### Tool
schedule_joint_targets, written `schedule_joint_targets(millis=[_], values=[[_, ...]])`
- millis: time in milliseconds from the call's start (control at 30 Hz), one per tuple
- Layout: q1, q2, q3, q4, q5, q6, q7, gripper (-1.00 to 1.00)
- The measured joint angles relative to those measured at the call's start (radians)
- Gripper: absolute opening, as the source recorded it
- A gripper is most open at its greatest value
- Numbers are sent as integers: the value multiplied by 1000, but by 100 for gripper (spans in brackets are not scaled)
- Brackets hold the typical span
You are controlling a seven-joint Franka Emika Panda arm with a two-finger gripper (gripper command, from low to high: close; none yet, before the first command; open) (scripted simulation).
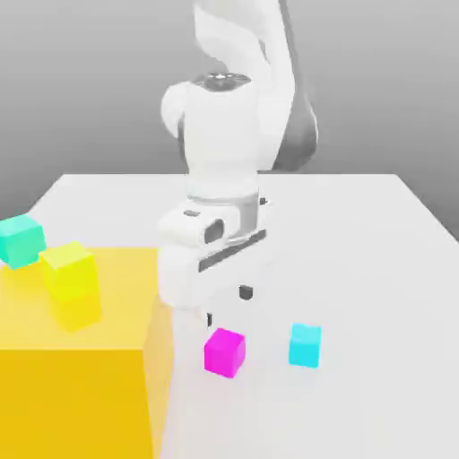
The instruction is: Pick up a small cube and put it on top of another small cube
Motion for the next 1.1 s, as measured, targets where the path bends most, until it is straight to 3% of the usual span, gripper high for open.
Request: schedule_joint_targets(millis=[133,267,400,433,733,933,1100], values=[[23,115,12,-19,113,90,-145,0],[-76,229,154,3,290,179,-278,0],[-199,340,293,21,353,271,-323,0],[-214,357,309,24,355,286,-324,-100],[-186,314,275,17,336,248,-311,-100],[-125,149,159,-15,147,116,-175,-100],[-119,26,189,-36,60,11,-84,-100]])
